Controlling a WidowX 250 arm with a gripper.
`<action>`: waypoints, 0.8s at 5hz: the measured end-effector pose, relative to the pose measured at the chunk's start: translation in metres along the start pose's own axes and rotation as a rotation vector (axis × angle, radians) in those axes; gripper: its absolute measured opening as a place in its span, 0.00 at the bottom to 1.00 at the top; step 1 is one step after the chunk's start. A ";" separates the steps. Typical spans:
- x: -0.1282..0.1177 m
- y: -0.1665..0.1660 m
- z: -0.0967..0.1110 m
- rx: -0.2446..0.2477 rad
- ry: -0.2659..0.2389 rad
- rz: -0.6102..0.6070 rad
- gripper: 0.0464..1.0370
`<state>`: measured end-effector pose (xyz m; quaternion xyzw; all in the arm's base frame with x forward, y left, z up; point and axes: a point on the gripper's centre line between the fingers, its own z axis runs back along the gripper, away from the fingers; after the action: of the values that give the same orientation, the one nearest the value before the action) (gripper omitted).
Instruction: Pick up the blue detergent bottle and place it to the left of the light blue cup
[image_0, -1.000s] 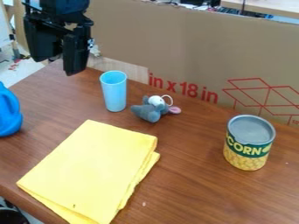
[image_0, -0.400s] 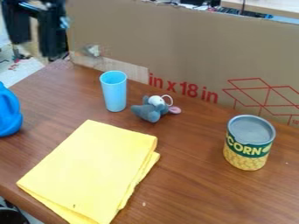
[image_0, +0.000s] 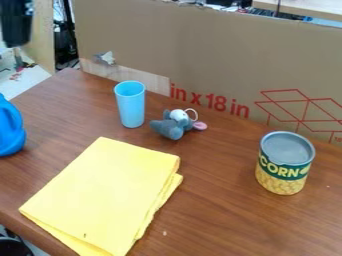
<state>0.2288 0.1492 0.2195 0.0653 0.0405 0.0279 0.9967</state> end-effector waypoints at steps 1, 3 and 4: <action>-0.006 0.019 -0.003 -0.001 0.002 0.031 0.96; -0.004 0.048 -0.020 0.017 -0.024 0.062 0.96; 0.002 0.056 -0.031 0.019 -0.029 0.051 0.96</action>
<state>0.2248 0.2091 0.1959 0.0762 0.0247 0.0521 0.9954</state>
